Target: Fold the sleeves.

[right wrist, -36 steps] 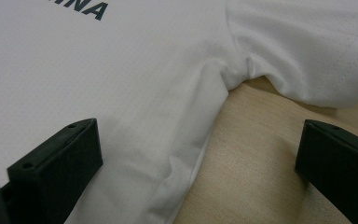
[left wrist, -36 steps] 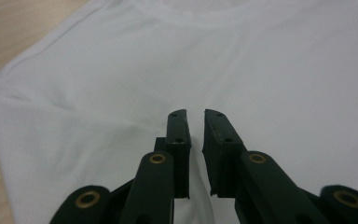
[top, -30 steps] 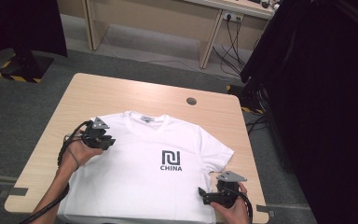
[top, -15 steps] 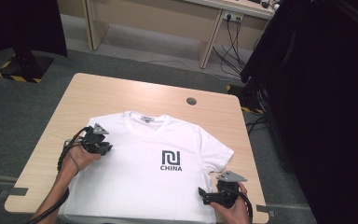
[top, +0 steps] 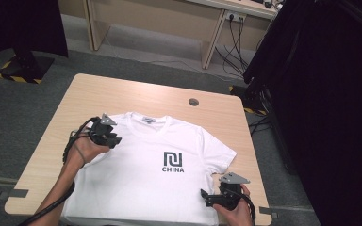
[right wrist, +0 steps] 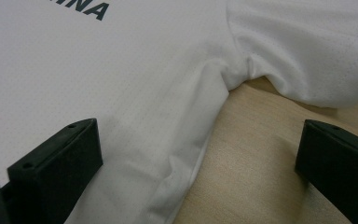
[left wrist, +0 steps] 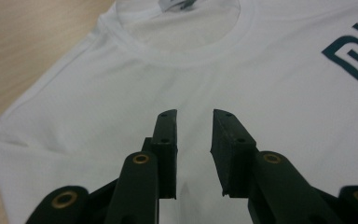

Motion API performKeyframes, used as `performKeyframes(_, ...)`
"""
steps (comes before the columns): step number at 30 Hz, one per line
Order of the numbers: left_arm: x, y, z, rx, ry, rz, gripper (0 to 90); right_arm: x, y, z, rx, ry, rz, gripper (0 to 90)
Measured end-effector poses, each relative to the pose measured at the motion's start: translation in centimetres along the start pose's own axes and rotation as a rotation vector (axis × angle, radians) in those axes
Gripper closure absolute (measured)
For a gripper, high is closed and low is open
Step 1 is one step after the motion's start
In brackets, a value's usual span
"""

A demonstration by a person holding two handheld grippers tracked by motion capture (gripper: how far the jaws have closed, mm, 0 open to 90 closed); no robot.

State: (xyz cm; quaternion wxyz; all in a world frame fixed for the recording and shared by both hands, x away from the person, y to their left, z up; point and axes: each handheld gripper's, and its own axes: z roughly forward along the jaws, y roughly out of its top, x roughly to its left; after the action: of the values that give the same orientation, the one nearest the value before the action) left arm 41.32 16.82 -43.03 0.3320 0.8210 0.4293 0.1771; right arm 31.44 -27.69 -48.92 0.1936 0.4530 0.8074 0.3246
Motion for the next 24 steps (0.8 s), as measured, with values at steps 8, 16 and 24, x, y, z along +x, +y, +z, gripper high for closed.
performKeyframes(8, 0.1, -2.9, 0.6, 0.016, 0.005, -0.028, 65.4, 0.0, 0.0, 0.0, 0.002, 0.0, 0.001, 0.7)
performKeyframes(16, 0.5, -4.2, 0.8, 0.012, 0.038, -0.017, 83.4, 0.0, 0.0, 0.0, 0.001, -0.001, 0.001, 0.7)
performKeyframes(24, 0.5, -4.5, 0.7, -0.023, 0.038, -0.013, 88.8, 0.0, 0.0, 0.0, 0.0, -0.001, 0.002, 0.7)
